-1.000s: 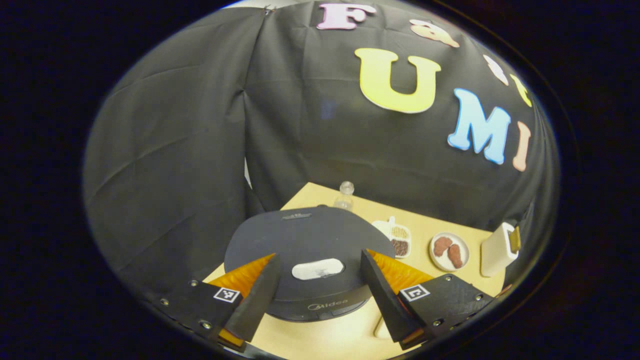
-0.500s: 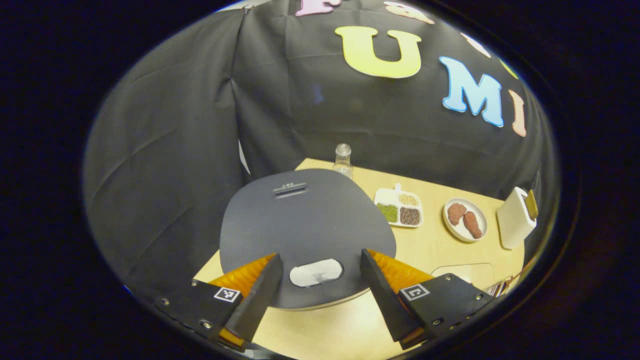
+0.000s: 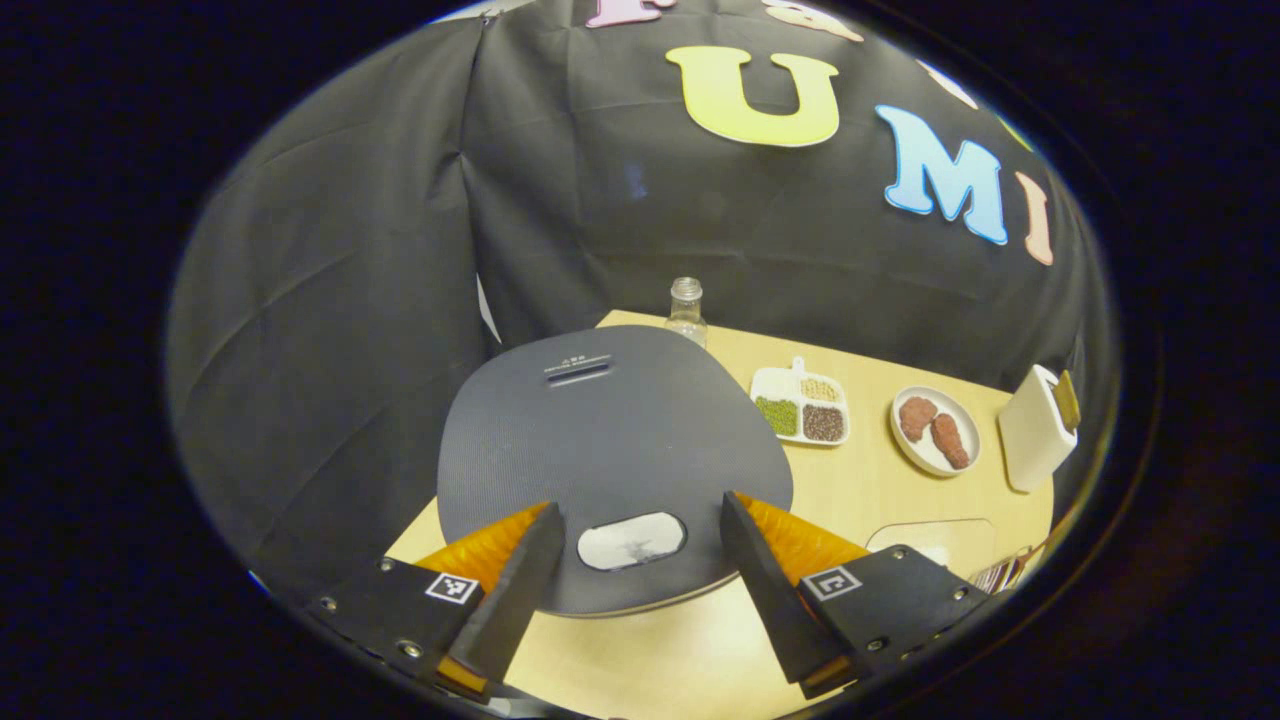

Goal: Close the left gripper, press the button to open the rice cooker; take a wooden spoon from the chopstick holder with the right hand, scoop a spoonful of rice and pour it into the rice cooker, then put the wooden spoon back into the chopstick holder.

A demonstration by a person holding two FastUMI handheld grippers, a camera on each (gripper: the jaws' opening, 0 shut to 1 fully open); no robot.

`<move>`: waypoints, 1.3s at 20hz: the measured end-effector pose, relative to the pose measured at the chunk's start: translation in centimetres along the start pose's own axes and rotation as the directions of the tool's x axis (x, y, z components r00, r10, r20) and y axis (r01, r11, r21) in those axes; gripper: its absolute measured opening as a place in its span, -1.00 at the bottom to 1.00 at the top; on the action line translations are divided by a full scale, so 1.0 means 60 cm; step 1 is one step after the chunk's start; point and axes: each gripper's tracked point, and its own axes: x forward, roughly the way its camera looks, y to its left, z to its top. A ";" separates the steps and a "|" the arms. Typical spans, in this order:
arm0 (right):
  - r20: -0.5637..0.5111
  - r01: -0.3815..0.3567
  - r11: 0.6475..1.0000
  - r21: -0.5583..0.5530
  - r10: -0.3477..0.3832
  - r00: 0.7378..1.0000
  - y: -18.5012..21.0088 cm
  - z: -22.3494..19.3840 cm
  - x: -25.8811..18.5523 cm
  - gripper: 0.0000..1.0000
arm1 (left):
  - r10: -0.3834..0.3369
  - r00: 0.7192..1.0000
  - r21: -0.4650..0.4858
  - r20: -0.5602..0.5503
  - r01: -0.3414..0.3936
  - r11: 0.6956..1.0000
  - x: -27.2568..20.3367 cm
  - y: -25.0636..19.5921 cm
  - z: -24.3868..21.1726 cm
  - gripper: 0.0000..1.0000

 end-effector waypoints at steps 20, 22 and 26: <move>0.208 -0.063 0.998 -0.021 0.066 0.976 -0.027 0.172 -0.026 0.96 | -0.119 0.895 0.115 0.431 0.076 0.990 -0.346 -0.066 0.209 0.97; 0.227 -0.025 0.999 -0.024 0.030 0.973 -0.033 0.193 -0.072 0.96 | -0.161 0.865 0.111 0.476 0.123 0.986 -0.409 -0.064 0.228 0.93; 0.284 0.026 0.999 -0.048 -0.011 0.959 -0.036 0.219 -0.174 0.96 | -0.210 0.789 0.093 0.577 0.192 0.977 -0.507 -0.035 0.249 0.96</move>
